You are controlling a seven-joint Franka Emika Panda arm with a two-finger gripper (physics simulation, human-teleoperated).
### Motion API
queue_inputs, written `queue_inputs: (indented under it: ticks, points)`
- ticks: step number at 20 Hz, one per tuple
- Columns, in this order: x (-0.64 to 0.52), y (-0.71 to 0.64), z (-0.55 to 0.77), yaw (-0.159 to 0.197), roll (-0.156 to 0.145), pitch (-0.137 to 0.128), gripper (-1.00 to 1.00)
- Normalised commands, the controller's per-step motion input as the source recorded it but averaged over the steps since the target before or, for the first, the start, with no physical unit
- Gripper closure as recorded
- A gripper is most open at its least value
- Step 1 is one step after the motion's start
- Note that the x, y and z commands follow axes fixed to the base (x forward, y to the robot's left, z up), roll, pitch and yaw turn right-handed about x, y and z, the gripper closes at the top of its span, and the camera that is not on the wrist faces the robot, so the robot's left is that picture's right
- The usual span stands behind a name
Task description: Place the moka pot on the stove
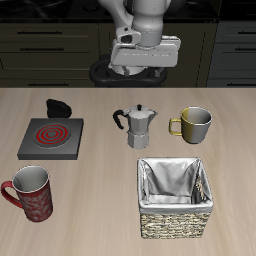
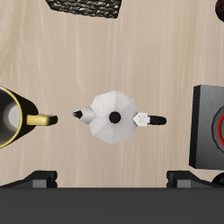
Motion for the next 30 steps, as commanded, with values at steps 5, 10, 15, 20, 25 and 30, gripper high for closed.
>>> queue_inputs:
  ticks: [5,10,15,20,25,30]
  points:
    - [-0.05,0.07,-0.08,-0.008,-0.043,-0.061,-1.00]
    - [-0.01,0.02,0.06,0.006,-0.045,-0.063,-1.00]
    - [0.01,-0.07,-0.02,0.034,-0.057,-0.086,-1.00]
    - [0.07,-0.14,-0.09,-0.053,-0.028,0.017,-1.00]
    - [0.03,0.05,-0.13,-0.020,0.010,0.022,-1.00]
    - [0.09,0.02,-0.10,-0.031,0.023,0.035,-1.00]
